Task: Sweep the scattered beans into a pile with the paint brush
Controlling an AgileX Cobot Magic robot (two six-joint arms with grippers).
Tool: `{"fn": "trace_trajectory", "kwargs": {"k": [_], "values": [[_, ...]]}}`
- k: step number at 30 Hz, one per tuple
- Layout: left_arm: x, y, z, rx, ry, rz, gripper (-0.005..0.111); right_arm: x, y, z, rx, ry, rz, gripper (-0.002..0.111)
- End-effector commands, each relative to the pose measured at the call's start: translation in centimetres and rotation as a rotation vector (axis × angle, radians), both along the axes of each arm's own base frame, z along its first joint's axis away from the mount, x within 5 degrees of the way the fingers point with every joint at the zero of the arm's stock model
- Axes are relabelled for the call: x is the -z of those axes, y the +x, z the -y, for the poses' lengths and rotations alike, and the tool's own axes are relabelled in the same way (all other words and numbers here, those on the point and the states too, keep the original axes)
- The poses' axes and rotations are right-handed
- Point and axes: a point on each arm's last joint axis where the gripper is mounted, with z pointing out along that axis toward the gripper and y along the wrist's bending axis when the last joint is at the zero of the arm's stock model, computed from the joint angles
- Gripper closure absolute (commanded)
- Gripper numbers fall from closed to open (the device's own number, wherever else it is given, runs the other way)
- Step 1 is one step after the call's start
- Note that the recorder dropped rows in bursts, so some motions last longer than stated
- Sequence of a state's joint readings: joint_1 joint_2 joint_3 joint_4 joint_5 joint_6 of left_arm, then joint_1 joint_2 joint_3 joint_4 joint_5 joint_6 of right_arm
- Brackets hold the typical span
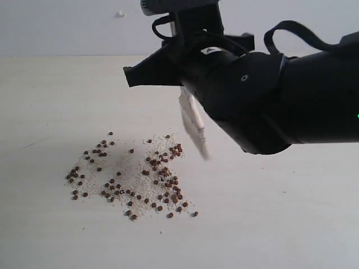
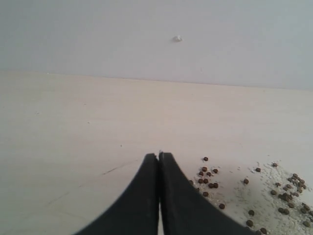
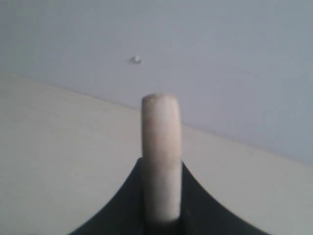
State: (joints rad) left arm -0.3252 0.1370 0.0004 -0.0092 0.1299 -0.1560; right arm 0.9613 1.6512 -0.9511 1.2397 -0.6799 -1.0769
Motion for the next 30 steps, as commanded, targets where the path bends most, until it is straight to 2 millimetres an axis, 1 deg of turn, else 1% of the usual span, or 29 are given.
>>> {"fn": "trace_trajectory", "kwargs": {"k": [1,5,9,12,16,19,21,24,25,28,30], "values": [[-0.1,0.0,0.0,0.004,-0.016,0.004,0.107,-0.7,0.9,0.0,-0.082,-0.255,0.195,0.108],[-0.1,0.0,0.0,0.004,-0.016,0.004,0.107,1.0,1.4,-1.7,-0.234,-0.403,0.326,0.108],[-0.1,0.0,0.0,0.004,-0.016,0.004,0.107,4.2,1.9,-3.3,-0.345,-0.534,0.417,0.108],[-0.1,0.0,0.0,0.004,-0.016,0.004,0.107,6.8,2.5,-3.8,-0.391,-0.609,0.444,0.108],[-0.1,0.0,0.0,0.004,-0.016,0.004,0.107,10.0,3.2,-3.9,-0.451,-0.627,0.405,0.108],[-0.1,0.0,0.0,0.004,-0.016,0.004,0.107,11.1,3.3,-4.1,-0.471,-0.579,0.375,0.108],[-0.1,0.0,0.0,0.004,-0.016,0.004,0.107,11.2,3.1,-4.3,-0.481,-0.516,0.34,0.108],[-0.1,0.0,0.0,0.004,-0.016,0.004,0.107,11.3,3.1,-4.3,-0.477,-0.471,0.304,0.108],[-0.1,0.0,0.0,0.004,-0.016,0.004,0.107,11.4,3.0,-4.3,-0.477,-0.453,0.283,0.108],[-0.1,0.0,0.0,0.004,-0.016,0.004,0.107,12.4,2.5,-4.6,-0.56,-0.451,0.183,0.108],[-0.1,0.0,0.0,0.004,-0.016,0.004,0.107,12.6,2.3,-4.5,-0.559,-0.415,0.126,0.108]]}}
